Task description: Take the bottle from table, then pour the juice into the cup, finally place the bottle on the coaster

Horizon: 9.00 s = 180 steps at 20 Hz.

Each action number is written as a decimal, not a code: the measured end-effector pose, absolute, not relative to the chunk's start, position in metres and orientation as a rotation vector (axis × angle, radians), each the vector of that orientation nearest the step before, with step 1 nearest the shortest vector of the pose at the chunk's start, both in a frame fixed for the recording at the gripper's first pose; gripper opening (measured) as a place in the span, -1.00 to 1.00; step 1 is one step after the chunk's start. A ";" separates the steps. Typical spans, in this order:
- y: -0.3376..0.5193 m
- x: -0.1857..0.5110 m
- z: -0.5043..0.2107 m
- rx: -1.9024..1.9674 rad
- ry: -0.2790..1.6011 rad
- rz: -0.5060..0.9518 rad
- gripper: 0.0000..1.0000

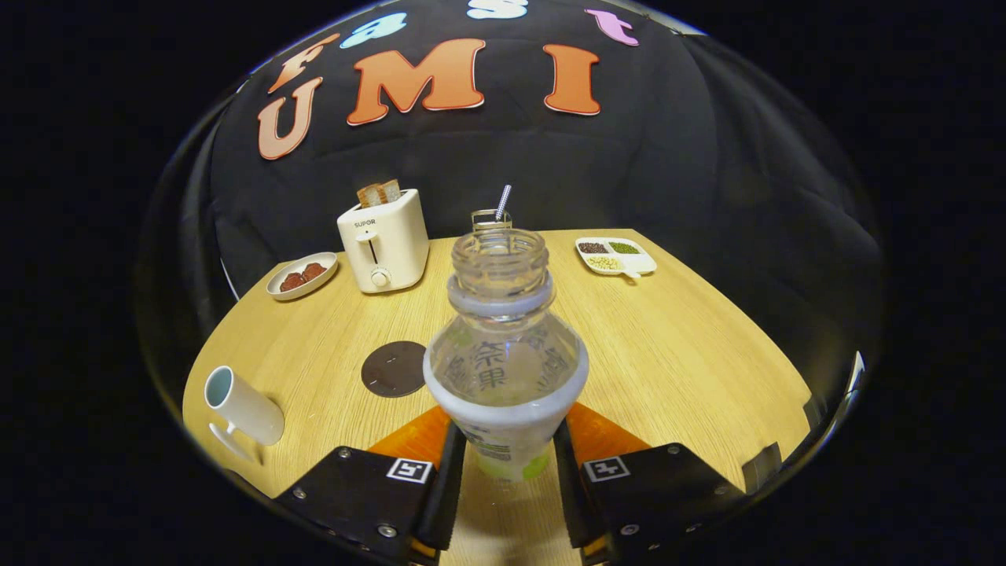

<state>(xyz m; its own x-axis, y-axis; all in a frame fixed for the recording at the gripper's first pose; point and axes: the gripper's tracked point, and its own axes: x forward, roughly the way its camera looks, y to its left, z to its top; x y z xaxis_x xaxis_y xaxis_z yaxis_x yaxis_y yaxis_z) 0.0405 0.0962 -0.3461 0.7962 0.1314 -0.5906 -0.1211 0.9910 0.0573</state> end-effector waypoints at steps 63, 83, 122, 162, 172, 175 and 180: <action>0.328 0.051 -0.274 -1.748 -0.088 0.436 0.03; 0.334 0.058 -0.267 -1.870 -0.145 0.454 0.03; 0.339 0.056 -0.232 -2.080 -0.254 0.461 0.02; 0.340 0.029 -0.273 -1.728 -0.102 0.554 0.04; 0.330 0.004 -0.257 -1.162 0.130 0.609 0.04; 0.326 0.010 -0.250 -0.949 0.220 0.620 0.04; 0.303 0.031 -0.242 -0.620 0.345 0.600 0.04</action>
